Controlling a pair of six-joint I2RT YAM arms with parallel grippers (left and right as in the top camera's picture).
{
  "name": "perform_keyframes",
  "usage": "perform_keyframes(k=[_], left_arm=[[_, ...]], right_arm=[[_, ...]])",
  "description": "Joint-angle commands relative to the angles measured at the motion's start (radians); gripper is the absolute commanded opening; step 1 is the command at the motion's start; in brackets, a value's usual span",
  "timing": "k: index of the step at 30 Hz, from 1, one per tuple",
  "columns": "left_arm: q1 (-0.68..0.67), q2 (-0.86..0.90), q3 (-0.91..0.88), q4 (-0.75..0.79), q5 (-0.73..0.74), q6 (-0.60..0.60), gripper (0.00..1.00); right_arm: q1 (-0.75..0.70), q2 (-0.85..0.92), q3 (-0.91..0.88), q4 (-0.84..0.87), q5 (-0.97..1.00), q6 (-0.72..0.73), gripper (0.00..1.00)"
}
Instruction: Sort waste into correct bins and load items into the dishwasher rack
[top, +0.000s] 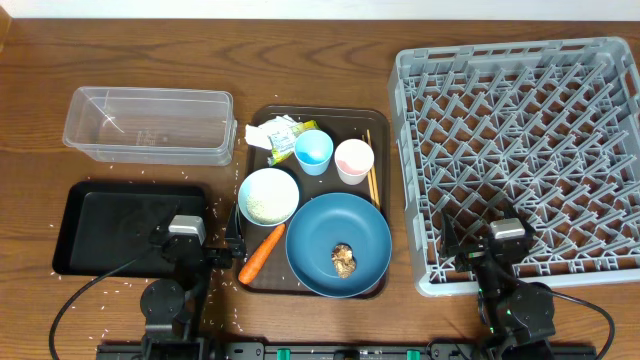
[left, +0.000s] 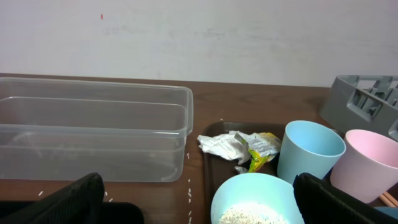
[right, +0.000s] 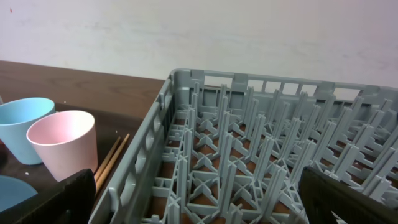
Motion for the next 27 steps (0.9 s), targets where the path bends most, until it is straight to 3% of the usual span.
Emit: perform_keyframes(k=[1, 15, 19, 23, 27], left_arm=[[0.002, -0.002, -0.019, -0.027, 0.018, 0.007, 0.98], [0.002, -0.002, -0.019, -0.011, 0.019, -0.005, 0.98], [0.002, -0.002, -0.003, 0.017, 0.045, -0.084, 0.98], [0.002, 0.005, 0.077, 0.012, 0.086, -0.116, 0.98], [0.002, 0.097, 0.248, -0.089, 0.104, -0.117, 0.98]], right_arm=[[-0.006, -0.005, -0.002, -0.002, 0.002, -0.008, 0.99], [-0.006, -0.005, -0.002, -0.002, -0.026, -0.008, 0.99], [-0.006, -0.005, 0.001, 0.008, -0.087, -0.008, 0.99], [-0.006, -0.005, 0.049, -0.005, -0.133, 0.039, 0.99], [-0.007, 0.012, 0.177, -0.132, -0.132, 0.091, 0.99]])
